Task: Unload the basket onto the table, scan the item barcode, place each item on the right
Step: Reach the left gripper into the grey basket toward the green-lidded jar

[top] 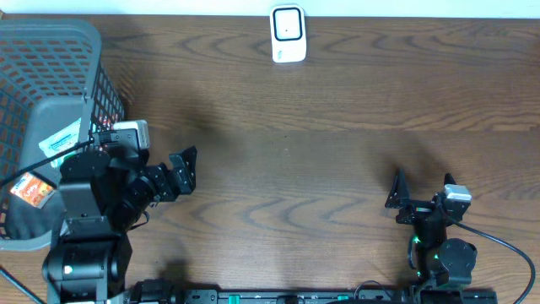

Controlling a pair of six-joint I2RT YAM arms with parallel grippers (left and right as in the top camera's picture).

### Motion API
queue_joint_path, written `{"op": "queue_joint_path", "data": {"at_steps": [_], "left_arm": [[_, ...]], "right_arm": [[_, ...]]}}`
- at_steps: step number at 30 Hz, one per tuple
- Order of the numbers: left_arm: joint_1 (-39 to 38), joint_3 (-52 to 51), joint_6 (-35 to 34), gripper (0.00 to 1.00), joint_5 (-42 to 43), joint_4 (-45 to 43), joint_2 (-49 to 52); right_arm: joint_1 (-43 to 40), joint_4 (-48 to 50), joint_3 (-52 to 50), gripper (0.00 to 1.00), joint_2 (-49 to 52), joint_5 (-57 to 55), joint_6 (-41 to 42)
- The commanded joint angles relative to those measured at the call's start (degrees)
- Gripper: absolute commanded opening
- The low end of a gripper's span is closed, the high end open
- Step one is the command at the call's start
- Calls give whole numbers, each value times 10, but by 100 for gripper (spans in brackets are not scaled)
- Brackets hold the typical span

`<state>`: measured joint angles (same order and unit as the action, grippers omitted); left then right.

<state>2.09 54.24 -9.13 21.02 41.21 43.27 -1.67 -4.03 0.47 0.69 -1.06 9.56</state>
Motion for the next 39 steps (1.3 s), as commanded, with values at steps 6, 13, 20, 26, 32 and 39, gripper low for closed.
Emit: {"op": "queue_joint_path", "data": {"at_steps": [6,13,20,26,32,39], "left_arm": [[0,192,-90,98,-130,111,75],[2,438,-90,98,-207,231,211],[99,609,-87,98,-221,357,332],[234,638,-81,98,-217,399,395],[321,637,-79,98,-218,446,446],[333,605,24,98,-217,394,486]], "right_arm": [[5,-1,-2,99,-4,-3,-9],[5,-1,-2,99,-4,-3,-9],[5,-1,-2,99,-4,-3,-9],[5,-1,-2,99,-4,-3,-9],[5,-1,-2,99,-4,-3,-9],[5,-1,-2,99,-4,-3,-9]]}}
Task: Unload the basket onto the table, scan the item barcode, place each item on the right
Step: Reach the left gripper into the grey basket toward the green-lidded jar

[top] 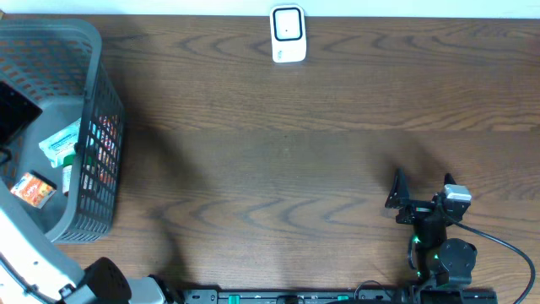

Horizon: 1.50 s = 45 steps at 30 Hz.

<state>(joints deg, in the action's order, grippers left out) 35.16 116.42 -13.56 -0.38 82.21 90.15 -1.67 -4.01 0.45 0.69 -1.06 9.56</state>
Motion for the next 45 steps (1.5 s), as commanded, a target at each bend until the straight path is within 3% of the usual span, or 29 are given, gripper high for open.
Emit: {"op": "queue_joint_path", "data": {"at_steps": [1,7,14,25,45], "left_arm": [[2,-20,81,98,-3,-17,21],[2,-74,152,98,6,-48,38],[3,-200,302,98,105,-100,38],[3,-361,310,98,36,-248,42],[25,-459,336,98,42,-382,42]], "right_arm": [[5,-1,-1,99,-4,-3,-9],[5,-1,-1,99,-4,-3,-9],[5,-1,-1,99,-4,-3,-9],[5,-1,-1,99,-4,-3,-9],[5,-1,-1,99,-4,-3,-9]]}}
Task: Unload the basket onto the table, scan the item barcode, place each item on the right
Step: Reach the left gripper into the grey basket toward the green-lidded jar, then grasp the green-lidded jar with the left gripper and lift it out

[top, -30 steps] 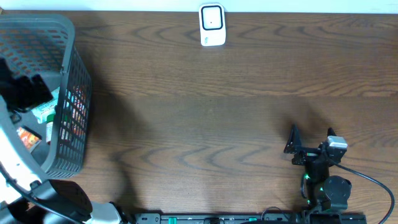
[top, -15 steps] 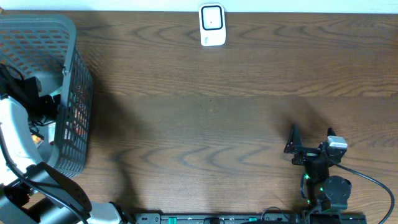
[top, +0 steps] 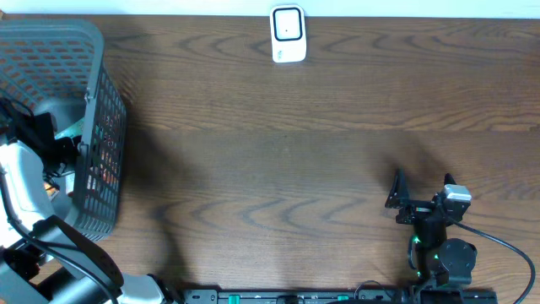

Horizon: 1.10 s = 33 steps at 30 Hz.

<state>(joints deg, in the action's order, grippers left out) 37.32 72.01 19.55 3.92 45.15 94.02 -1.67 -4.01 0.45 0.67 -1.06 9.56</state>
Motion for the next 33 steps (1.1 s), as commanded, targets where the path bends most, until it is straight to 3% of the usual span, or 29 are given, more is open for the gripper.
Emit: {"op": "queue_joint_path", "data": {"at_steps": [1,11,25,26,28,29,30,33], "left_arm": [[4,-18,5,98,0,-17,3],[4,-48,6,98,1,-61,13],[4,-48,1,98,47,-83,160],[4,-48,1,96,47,-83,164],[4,-48,1,62,47,-84,169],[4,-48,1,51,47,-84,169],[4,-48,1,46,47,-84,169],[4,-47,1,46,46,-86,168]], "right_arm": [[5,-1,-1,99,-3,-3,-9],[5,-1,-1,99,-3,-3,-9],[5,-1,-1,99,-3,-3,-9],[5,-1,-1,99,-3,-3,-9],[5,-1,-1,99,-3,-3,-9],[5,-1,-1,99,-3,-3,-9],[5,-1,-1,99,-3,-3,-9],[5,-1,-1,99,-3,-3,-9]]}}
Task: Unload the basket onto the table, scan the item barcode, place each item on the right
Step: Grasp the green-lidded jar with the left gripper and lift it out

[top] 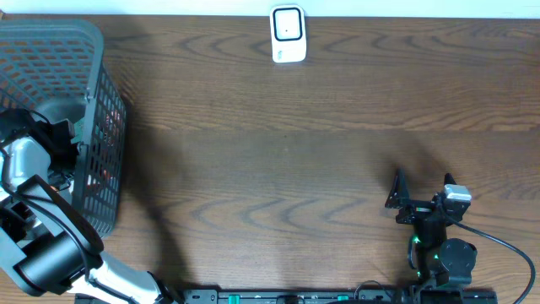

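Observation:
The white barcode scanner [287,35] stands at the table's far edge, in the middle. At the far left is a grey mesh basket [59,38]. My left arm reaches down into it, and the left gripper [61,138] is low inside, over the packets. Its jaws are too dark and too small to read. The arm hides the items, apart from a red packet [105,128] glimpsed through the basket's right wall. Near the front right my right gripper [395,192] rests open and holds nothing.
The dark wooden table [278,152] stretches between the basket and the right arm. The right arm's base and cable [498,241] lie at the front right corner.
My left gripper sits a little deeper in the basket, and the arm now covers the green-and-white packet that showed before. The right arm has not moved.
My left gripper was first open over the table beside the basket's right wall. Then the arm was over the basket, with a green-white and an orange packet showing inside. Later the gripper was down among the packets, and now it is lower still.

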Controlling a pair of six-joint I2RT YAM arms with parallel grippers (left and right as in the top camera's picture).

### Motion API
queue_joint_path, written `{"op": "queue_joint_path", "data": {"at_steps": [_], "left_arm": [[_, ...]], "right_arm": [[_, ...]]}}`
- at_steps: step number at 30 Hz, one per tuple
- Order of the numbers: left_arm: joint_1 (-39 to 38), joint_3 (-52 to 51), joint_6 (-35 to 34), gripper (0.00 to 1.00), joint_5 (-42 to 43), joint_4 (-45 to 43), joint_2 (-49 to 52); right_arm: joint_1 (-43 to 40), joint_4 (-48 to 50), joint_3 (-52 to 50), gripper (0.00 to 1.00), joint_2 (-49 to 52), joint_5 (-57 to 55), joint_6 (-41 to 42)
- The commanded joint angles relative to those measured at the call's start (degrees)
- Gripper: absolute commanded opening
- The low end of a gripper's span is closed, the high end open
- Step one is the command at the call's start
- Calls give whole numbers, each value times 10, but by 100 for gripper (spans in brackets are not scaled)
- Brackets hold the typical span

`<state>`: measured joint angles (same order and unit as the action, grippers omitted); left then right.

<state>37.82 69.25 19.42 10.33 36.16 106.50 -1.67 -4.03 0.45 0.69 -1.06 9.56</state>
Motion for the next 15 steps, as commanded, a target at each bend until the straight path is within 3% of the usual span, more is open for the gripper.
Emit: {"op": "queue_joint_path", "data": {"at_steps": [1,15], "left_arm": [[-1,-18,2,45,-17,4,43],[-1,10,-15,46,-18,21,-16]], "right_arm": [[5,-1,-1,99,-4,-3,-9],[5,-1,-1,99,-4,-3,-9]]}}
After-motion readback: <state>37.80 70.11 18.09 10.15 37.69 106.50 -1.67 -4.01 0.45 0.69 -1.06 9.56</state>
